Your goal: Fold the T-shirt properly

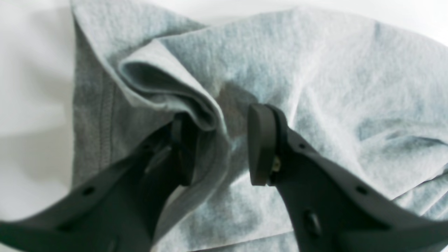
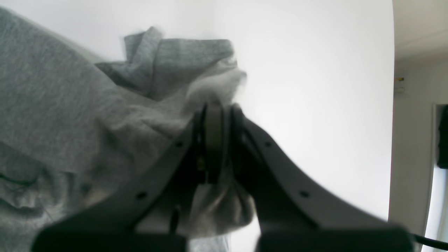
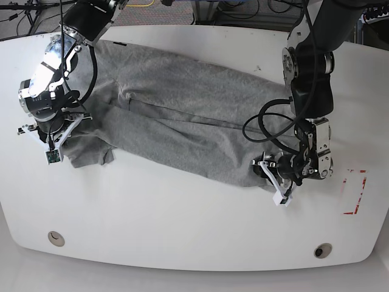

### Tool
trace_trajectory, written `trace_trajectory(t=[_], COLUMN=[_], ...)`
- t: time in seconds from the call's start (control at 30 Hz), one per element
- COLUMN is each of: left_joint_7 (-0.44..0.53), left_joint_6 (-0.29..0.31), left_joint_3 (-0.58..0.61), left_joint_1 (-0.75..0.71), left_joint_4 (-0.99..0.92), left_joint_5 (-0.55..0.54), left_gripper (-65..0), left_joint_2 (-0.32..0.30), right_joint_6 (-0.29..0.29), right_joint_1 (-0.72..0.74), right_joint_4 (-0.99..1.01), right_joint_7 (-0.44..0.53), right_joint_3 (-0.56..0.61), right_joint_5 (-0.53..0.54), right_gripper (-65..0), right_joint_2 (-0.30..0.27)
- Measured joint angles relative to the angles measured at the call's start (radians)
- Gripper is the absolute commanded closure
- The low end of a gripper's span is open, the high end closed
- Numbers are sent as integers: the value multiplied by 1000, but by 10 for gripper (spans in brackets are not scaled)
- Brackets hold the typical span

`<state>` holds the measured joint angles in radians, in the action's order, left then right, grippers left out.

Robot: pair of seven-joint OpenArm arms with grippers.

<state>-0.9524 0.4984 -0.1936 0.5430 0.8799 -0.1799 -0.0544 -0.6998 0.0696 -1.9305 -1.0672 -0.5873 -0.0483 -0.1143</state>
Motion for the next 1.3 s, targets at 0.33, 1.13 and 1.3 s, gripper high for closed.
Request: trace_trajectory(t=[0.33,1.13,1.3], left_joint_7=[3,10,0], left_joint_6=[7,-61,-61], left_joint_3=[2,-4,-4], left_joint_1=[-1,-7,-31], left_joint_4=[0,10,145], left_joint_5=[0,0,3], left_gripper=[0,0,0], left_joint_2=[-3,-5,-5], right_joint_6=[0,0,0], right_joint_1=[0,0,0], right_joint_4=[0,0,-9], right_joint_7=[0,0,0], right_joint_3=[0,0,0], right_joint_5=[0,0,0], right_gripper=[-5,-5,-5], right_joint_2=[0,0,0])
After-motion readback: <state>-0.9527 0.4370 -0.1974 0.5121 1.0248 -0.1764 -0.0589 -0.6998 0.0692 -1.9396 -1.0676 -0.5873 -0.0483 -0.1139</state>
